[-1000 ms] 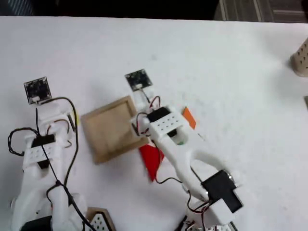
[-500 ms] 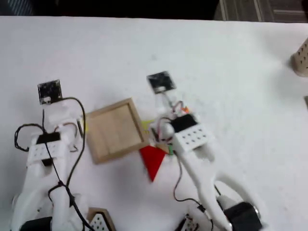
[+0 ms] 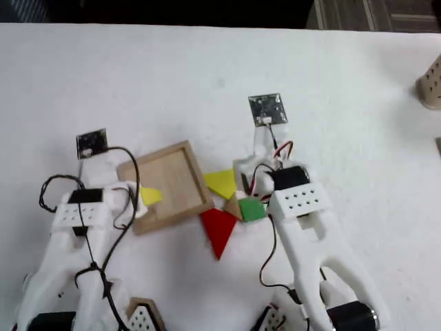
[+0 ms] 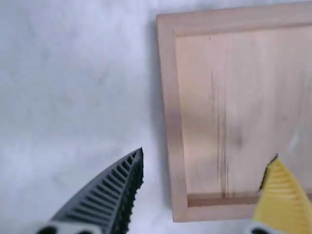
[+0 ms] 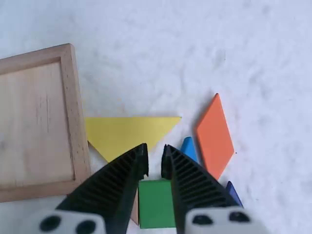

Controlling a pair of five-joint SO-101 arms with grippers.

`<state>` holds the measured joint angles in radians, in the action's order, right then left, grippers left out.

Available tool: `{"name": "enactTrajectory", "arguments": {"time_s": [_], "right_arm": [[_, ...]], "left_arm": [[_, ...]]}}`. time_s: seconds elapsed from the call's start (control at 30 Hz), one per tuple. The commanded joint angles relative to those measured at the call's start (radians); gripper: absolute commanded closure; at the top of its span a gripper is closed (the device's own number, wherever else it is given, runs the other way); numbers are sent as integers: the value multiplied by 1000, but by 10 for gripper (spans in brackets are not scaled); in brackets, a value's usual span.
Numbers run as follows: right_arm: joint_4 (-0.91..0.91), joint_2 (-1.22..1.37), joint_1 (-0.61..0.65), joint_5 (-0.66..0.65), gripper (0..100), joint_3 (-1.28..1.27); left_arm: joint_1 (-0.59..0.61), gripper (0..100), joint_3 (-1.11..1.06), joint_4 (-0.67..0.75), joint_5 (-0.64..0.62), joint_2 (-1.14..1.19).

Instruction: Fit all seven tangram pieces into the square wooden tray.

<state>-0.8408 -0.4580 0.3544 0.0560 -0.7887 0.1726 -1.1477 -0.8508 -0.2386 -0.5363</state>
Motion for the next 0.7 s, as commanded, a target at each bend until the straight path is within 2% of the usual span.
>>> {"name": "enactTrajectory", "arguments": {"time_s": [0.0, 0.13, 0.27, 0.43, 0.67], "right_arm": [[18, -5, -12, -3, 949, 12], [18, -4, -12, -3, 949, 12], [18, -4, -12, -3, 949, 11], [18, -2, -5, -3, 949, 9], [18, -4, -31, -3, 949, 8]], "left_arm": [[67, 609, 5, 28, -15, -35], [117, 675, 3, 29, -2, -33], [120, 740, 2, 29, 78, -33], [120, 749, 6, 23, 89, -1], [165, 749, 183, 6, 91, 248]]}}
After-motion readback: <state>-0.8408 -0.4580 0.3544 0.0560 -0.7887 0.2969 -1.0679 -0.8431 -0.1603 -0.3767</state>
